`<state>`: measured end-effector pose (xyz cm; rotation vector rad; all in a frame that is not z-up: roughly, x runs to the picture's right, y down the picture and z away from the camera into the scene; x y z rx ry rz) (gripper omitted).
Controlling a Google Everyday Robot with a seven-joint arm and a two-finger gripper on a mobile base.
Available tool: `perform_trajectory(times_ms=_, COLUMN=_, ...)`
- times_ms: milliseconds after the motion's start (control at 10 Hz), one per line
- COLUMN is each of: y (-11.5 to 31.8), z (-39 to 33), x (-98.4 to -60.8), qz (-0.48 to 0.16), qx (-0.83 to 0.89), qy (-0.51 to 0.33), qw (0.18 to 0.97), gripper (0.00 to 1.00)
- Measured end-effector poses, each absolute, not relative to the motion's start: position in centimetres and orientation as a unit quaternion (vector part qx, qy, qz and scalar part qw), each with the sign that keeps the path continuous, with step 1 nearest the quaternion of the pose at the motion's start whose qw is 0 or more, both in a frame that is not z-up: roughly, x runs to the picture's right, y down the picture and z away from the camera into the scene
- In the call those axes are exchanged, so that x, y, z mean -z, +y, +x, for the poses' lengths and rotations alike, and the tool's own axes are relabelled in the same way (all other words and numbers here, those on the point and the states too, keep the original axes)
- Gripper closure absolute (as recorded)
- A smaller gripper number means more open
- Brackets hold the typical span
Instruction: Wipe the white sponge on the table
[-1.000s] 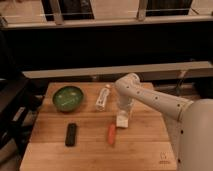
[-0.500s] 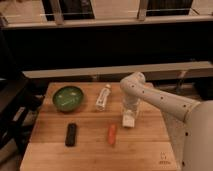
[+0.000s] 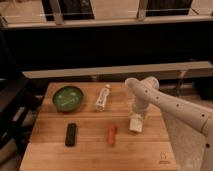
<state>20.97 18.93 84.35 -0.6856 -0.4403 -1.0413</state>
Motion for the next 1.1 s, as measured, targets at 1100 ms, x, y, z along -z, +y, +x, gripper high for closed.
perform_trajectory(times_ms=1100, y=25.1, z=13.6, x=-81.3, qz=-0.302, qx=0.529, qy=-0.222, qw=0.761, gripper=1.00)
